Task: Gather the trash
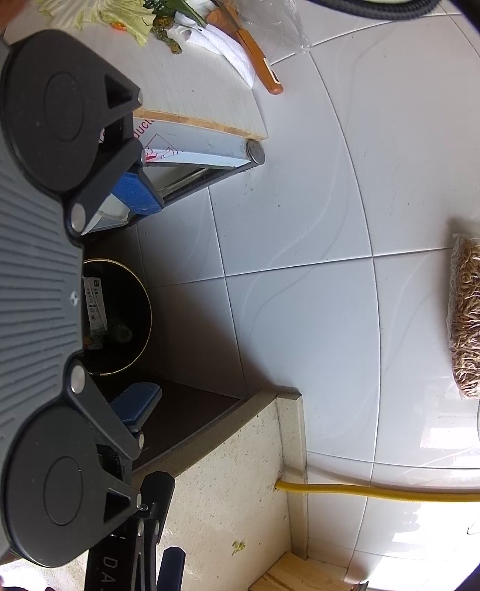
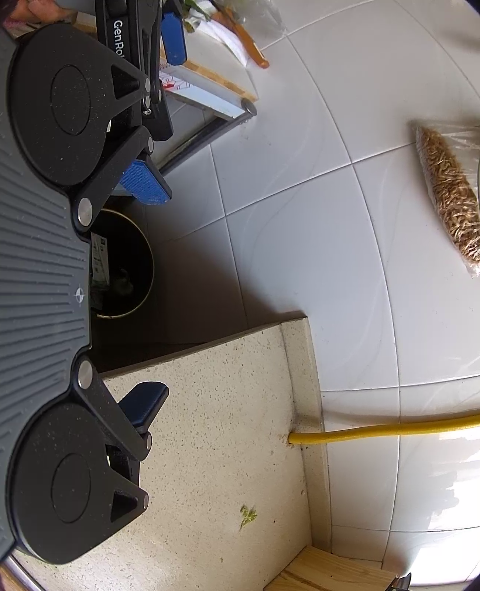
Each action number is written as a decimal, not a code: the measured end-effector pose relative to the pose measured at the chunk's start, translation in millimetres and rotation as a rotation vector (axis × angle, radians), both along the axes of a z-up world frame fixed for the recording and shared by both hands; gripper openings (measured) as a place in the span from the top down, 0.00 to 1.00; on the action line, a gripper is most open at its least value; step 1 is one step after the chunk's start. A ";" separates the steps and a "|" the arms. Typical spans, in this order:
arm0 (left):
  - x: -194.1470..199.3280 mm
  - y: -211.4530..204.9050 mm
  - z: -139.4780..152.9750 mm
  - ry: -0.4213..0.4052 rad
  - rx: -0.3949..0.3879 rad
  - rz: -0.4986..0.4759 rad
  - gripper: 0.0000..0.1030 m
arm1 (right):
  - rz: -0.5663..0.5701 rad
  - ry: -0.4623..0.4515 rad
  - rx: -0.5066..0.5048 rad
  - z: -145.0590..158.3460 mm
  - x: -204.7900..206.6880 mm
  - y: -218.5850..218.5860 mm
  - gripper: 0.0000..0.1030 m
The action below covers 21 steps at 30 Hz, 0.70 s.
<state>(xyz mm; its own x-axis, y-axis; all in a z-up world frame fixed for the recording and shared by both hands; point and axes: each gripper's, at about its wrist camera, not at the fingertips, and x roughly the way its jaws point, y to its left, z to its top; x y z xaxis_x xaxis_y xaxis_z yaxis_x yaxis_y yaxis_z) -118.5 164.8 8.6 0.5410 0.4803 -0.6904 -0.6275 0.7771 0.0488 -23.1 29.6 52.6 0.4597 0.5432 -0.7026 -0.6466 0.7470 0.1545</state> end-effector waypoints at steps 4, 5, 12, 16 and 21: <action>-1.9 0.1 0.9 -0.005 0.006 0.004 0.07 | 0.005 -0.001 0.001 0.5 -0.9 -0.4 0.00; -2.5 0.1 1.1 -0.007 0.008 0.004 0.07 | 0.005 -0.002 0.002 0.6 -1.1 -0.2 0.00; -5.6 -1.2 3.1 -0.008 0.033 0.009 0.07 | 0.010 -0.006 0.002 1.2 -4.4 1.7 0.00; -7.0 -0.6 3.4 -0.008 0.036 0.013 0.07 | 0.015 -0.009 -0.001 2.1 -6.5 3.0 0.00; -7.5 -1.7 2.7 -0.005 0.031 0.011 0.07 | 0.012 -0.014 -0.009 2.6 -6.6 3.4 0.00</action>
